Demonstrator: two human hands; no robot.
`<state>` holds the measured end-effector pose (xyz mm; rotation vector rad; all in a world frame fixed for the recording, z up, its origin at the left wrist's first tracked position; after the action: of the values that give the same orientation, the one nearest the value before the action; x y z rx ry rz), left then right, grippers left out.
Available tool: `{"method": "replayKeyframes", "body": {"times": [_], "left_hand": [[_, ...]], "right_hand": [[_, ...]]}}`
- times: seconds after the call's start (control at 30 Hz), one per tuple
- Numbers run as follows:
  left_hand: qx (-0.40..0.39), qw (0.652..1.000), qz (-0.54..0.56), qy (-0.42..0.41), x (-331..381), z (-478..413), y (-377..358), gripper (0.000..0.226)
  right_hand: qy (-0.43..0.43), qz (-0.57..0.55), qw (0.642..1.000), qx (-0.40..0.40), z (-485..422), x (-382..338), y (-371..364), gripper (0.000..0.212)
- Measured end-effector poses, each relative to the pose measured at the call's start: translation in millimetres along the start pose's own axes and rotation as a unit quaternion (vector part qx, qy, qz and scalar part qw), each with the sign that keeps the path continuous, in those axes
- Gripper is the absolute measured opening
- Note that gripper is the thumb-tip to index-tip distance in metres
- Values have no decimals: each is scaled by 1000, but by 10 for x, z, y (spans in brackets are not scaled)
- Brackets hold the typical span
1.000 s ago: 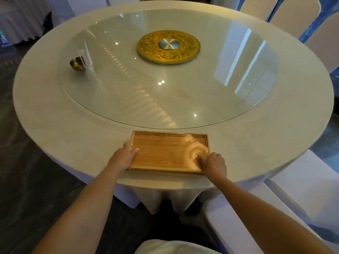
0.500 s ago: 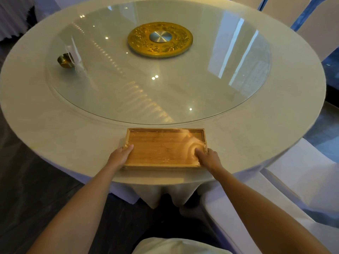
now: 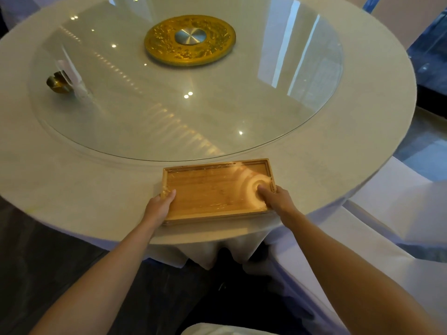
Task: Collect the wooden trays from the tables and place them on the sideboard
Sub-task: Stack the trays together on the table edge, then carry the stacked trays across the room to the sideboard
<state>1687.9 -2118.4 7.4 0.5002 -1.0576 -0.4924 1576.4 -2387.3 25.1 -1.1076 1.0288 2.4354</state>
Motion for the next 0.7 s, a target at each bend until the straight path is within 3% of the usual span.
{"method": "replayKeyframes", "body": {"times": [0.17,0.33,0.7], "left_hand": [[-11,1000,22,-15,132,69,-49,55],[-30,997,44,-62,380,241,-215,53],[-159,970,0,-184,994,1482,-1185,45]], "right_hand": [[-17,-75,997,1,58,7,130,51],[-19,-69,995,75,176,139,471,50],[-25,-61,970,233,875,984,2132,42]]}}
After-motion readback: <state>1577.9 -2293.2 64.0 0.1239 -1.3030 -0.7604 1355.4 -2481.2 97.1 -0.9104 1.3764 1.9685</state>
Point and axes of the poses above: each hand's wrist, its own z-axis away from the middle knuckle, its own y-axis out of the back of the hand, x = y × z, the point moved 1 cm from there along -z, towards the middle knuckle, and after that the axes turned 15 degrees about x, right-handed, at the moved point
